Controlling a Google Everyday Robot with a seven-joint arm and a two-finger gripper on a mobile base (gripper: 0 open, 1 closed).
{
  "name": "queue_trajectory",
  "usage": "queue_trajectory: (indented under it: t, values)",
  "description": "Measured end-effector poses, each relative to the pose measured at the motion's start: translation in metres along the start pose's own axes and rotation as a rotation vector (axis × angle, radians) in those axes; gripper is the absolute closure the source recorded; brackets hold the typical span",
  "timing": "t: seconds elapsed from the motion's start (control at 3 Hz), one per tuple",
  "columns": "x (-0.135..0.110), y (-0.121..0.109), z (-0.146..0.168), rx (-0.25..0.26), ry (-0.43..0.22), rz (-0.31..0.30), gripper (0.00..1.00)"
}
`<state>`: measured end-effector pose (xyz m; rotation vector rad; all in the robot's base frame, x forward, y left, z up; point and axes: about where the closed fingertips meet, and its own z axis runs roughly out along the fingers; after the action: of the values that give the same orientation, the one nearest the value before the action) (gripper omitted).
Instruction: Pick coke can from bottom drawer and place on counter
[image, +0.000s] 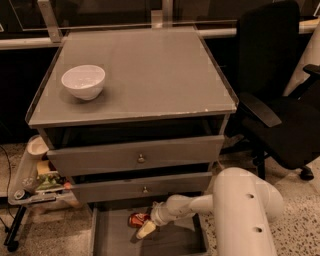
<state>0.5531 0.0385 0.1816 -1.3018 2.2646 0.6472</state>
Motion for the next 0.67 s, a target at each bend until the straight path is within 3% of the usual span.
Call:
queue_trajectory:
  t: [0.67]
  values:
    - [0.006,-0.006,0.028,0.047,0.007,-0.036,0.0]
